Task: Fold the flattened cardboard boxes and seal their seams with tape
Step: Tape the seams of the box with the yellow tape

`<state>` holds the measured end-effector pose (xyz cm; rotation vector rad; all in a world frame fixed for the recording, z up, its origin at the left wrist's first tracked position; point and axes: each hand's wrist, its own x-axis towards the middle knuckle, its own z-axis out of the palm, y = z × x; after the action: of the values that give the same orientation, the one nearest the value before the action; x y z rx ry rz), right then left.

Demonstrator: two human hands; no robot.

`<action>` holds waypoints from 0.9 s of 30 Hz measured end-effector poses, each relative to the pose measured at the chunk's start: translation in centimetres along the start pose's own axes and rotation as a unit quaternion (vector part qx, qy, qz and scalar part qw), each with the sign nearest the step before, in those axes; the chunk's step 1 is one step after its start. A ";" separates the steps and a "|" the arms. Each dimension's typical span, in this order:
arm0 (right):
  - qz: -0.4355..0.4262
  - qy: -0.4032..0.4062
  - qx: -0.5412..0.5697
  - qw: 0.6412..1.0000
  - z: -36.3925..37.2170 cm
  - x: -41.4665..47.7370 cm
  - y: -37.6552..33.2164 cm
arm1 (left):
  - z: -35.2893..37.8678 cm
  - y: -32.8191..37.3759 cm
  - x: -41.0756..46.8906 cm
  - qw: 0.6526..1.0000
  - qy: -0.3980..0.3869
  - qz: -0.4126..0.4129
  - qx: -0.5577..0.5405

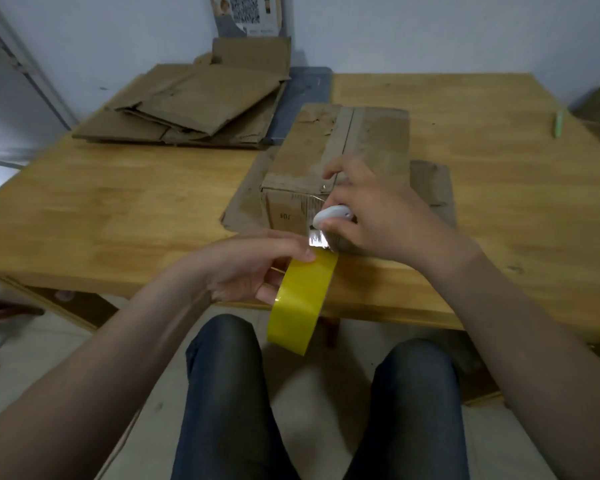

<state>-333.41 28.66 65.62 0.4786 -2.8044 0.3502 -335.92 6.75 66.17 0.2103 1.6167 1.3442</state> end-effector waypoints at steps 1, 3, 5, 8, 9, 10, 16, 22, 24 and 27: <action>-0.001 0.005 0.001 1.000 0.2 -0.1 0.1 | -0.1 0.0 0.2 1.000 -0.004 -0.004 -0.003; -0.003 0.013 0.009 1.000 0.6 -0.4 0.2 | -0.2 -0.2 0.4 1.000 -0.014 -0.008 -0.008; -0.006 0.019 0.018 1.000 0.8 -0.5 0.4 | -0.3 -0.3 0.7 1.000 -0.015 -0.008 -0.008; -0.001 0.015 0.011 1.000 0.7 -0.5 0.3 | -0.2 -0.6 0.9 1.000 -0.008 -0.003 -0.011; 0.000 0.016 0.007 1.000 0.6 -0.4 0.2 | -0.2 -0.6 0.9 1.000 -0.008 -0.001 -0.017; 0.000 0.017 0.003 1.000 0.6 -0.4 0.1 | -0.2 -0.6 0.9 1.000 -0.006 0.000 -0.025; -0.004 0.001 -0.041 0.999 0.6 0.0 -0.7 | -0.1 -0.7 1.1 1.000 0.000 0.001 -0.022; -0.024 -0.026 -0.047 0.998 0.5 0.1 -0.1 | 0.2 -0.4 1.3 1.000 0.018 0.004 -0.014; -0.029 -0.041 -0.033 0.998 0.3 0.2 0.4 | 0.3 -0.4 1.2 0.999 0.032 0.001 -0.023; -0.031 -0.063 -0.013 0.997 -0.1 0.2 0.9 | 0.5 -0.2 1.0 0.999 0.045 0.003 -0.021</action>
<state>-333.84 29.47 65.61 0.5995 -2.9032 0.2782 -335.94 7.60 65.48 0.1303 1.6608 1.4087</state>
